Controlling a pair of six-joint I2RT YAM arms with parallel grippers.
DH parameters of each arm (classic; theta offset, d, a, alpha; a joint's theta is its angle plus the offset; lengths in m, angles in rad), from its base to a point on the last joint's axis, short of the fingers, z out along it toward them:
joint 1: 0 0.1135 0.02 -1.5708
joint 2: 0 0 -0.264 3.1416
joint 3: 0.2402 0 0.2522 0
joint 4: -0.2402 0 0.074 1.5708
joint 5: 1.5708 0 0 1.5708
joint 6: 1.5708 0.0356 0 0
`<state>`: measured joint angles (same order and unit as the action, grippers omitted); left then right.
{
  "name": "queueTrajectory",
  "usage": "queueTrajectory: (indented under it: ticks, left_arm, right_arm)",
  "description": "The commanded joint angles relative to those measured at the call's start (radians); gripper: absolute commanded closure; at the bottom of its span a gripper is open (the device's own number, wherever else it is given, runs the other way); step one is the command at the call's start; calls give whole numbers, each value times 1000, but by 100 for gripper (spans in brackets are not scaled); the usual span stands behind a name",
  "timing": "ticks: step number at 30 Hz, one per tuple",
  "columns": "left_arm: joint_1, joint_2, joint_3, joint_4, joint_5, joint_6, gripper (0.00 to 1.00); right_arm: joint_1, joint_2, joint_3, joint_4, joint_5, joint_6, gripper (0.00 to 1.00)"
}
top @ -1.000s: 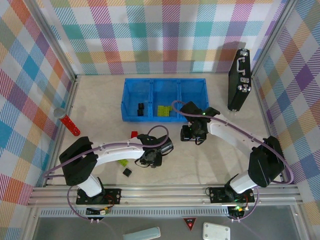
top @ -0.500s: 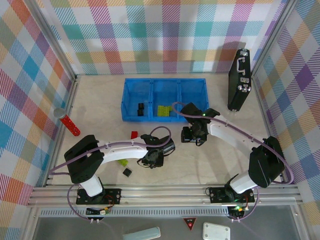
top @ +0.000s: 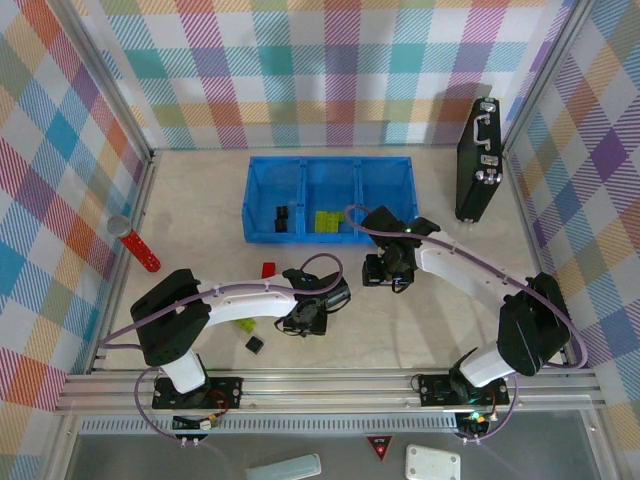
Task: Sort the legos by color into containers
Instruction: Pick up the lego from the middle-left of the table.
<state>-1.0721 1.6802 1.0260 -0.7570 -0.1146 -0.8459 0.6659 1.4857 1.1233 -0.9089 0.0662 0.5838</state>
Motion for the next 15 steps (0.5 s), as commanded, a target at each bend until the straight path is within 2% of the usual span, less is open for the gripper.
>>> queueTrajectory:
  ticks: [1, 15]
  left_arm:
    - [-14, -10, 8, -37, -1, -21, 49]
    - [-33, -28, -39, -31, 27, -47, 49]
  right_arm:
    - [-6, -16, -8, -3, -13, -6, 51]
    - [-6, -2, 4, -4, -23, -7, 51]
